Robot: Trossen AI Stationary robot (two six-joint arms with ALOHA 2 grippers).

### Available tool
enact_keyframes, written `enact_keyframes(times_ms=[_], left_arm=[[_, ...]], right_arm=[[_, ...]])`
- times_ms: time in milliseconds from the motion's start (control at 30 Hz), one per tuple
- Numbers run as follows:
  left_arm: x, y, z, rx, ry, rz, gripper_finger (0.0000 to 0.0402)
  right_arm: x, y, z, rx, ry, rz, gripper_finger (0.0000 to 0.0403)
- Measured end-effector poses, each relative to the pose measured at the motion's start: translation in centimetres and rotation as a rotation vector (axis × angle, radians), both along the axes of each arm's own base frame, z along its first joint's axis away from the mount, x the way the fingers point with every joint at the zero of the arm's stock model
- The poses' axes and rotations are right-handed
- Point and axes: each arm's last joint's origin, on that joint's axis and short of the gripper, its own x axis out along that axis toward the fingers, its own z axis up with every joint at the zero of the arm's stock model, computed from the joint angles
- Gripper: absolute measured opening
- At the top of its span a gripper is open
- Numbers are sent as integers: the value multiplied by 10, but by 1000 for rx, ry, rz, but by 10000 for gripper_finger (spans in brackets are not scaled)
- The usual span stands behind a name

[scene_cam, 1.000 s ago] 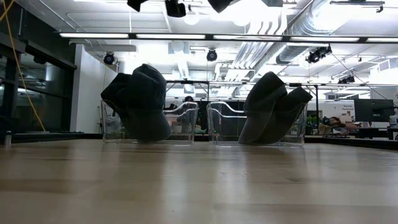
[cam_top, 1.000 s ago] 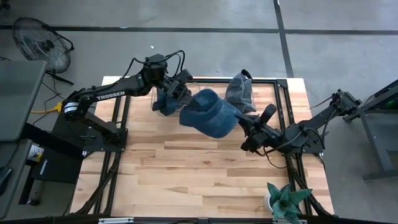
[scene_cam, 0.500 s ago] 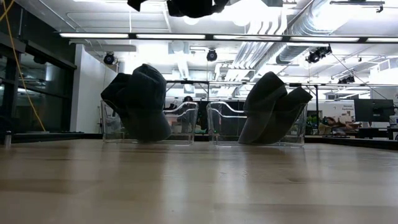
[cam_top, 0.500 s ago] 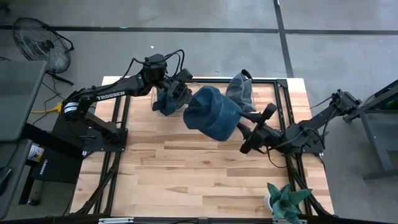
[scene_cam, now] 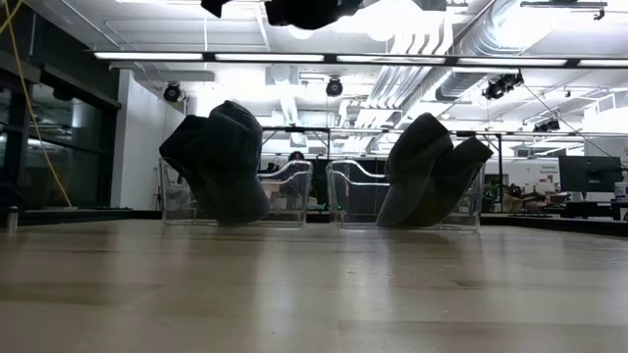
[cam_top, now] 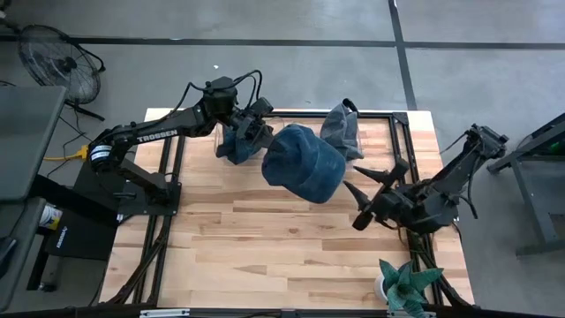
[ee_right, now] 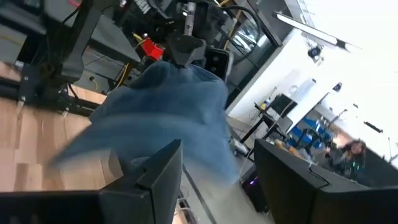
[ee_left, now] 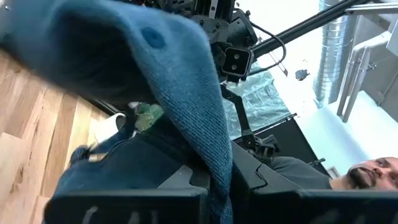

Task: Pick & Place hat
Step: Put the blue cap into the left transparent bin

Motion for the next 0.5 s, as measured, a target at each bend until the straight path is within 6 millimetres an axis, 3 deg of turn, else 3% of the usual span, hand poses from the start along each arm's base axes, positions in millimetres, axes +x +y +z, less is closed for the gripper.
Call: enact_keyframes(times_ms=[333, 500], left_arm=[[0, 1, 0, 50, -33, 6, 13], [-7, 17, 0, 67, -41, 34, 13]], right_arm=[[-24, 16, 9, 223, -145, -70, 193], [-32, 12, 17, 379, -262, -52, 194]])
